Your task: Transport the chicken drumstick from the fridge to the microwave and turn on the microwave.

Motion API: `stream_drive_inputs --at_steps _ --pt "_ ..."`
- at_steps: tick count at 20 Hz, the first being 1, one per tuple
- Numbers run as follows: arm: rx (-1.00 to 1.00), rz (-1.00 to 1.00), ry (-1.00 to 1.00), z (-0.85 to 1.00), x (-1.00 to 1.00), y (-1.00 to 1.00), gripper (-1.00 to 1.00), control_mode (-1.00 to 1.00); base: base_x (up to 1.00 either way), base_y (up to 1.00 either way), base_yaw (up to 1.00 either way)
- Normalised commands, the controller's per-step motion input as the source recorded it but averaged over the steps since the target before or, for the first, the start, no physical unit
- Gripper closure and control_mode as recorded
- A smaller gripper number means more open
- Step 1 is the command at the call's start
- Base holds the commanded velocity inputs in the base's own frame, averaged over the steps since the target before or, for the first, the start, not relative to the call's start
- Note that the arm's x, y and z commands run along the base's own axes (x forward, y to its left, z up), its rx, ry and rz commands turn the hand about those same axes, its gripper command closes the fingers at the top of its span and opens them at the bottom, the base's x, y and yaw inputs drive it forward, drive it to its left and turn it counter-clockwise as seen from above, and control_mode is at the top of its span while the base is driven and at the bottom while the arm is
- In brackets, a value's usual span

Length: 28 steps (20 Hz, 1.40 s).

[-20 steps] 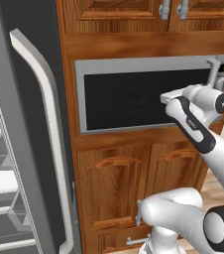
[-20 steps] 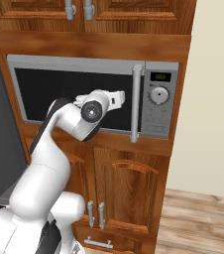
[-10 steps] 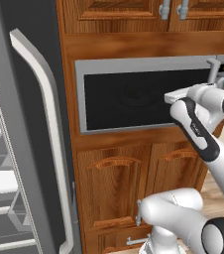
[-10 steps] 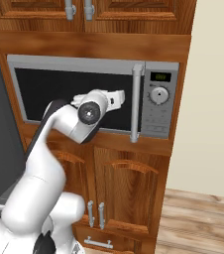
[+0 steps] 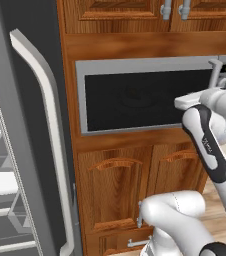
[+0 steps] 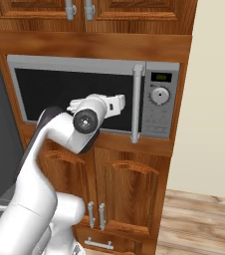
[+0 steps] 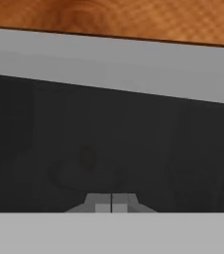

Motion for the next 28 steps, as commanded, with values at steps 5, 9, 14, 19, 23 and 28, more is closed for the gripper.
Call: stream_drive_inputs --at_steps 5,9,14,19,23,28 --pt "0.03 0.0 0.0 0.05 -0.27 -0.05 1.0 -1.0 0.0 0.0 0.0" --pt "0.05 0.0 0.0 0.0 -0.09 -0.06 1.0 -1.0 0.0 0.0 0.0" --pt "0.11 0.0 0.0 0.0 -0.04 -0.04 1.0 -1.0 0.0 0.0 0.0" --pt "0.15 0.0 0.0 0.0 -0.17 -0.08 1.0 -1.0 0.0 0.0 0.0" --pt "0.18 -0.01 0.0 0.0 -0.16 -0.14 1.0 -1.0 0.0 0.0 0.0" --pt "0.18 -0.06 0.0 0.0 -0.06 -0.19 1.0 -1.0 0.0 0.0 0.0"
